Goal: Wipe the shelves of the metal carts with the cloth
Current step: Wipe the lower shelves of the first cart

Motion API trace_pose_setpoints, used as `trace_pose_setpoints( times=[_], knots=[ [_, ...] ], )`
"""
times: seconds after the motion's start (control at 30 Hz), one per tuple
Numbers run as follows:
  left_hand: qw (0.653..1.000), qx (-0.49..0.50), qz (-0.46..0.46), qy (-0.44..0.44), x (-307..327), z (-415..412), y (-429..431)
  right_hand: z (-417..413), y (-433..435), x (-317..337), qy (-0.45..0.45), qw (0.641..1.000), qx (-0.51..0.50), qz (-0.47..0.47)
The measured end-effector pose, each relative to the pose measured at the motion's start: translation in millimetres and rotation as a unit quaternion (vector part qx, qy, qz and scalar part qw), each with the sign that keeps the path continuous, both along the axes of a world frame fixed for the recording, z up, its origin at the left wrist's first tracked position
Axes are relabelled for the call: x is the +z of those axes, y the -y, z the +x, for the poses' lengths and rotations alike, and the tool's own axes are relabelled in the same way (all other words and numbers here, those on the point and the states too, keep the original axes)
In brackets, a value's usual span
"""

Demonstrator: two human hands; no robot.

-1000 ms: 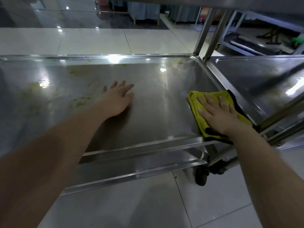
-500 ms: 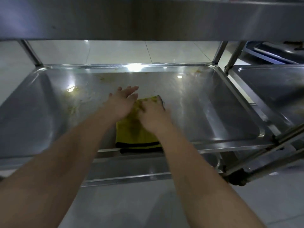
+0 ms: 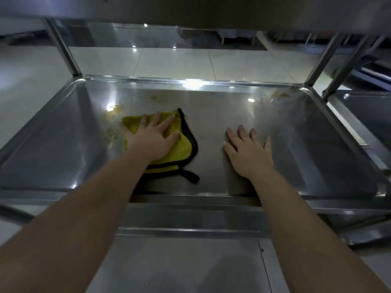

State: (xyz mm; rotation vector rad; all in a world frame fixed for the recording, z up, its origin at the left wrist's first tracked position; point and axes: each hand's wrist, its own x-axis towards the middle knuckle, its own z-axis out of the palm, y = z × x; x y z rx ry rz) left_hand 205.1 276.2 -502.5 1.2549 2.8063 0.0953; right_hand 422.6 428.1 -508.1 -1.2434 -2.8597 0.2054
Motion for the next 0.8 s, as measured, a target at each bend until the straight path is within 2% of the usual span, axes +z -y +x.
trace_pose_setpoints(
  times=[0.17,0.3,0.47,0.57,0.7,0.8],
  knots=[
    [1.000,0.002,-0.009,0.001,0.0,-8.3,5.4,-20.6,-8.0,6.7,0.031,0.998,-0.041,-0.040],
    [1.000,0.001,-0.006,0.002,0.0,-7.4,4.1,-44.3,-14.6,16.3,0.046,0.999,-0.019,-0.009],
    [1.000,-0.012,-0.022,-0.001,-2.3,-11.6,-14.3,-44.1,-18.5,10.8,-0.020,0.998,-0.050,-0.038],
    [0.998,-0.054,-0.020,-0.008,0.1,7.6,-60.6,-43.2,-21.3,12.2,-0.060,0.994,-0.058,-0.072],
    [0.991,-0.128,-0.033,-0.009,2.0,45.2,-126.9,-40.3,-18.4,4.1,-0.073,0.996,-0.043,-0.034],
    [0.990,-0.143,-0.019,0.005,2.6,31.2,-130.7,-40.6,-21.6,2.8,-0.057,0.997,-0.033,-0.036]
  ],
)
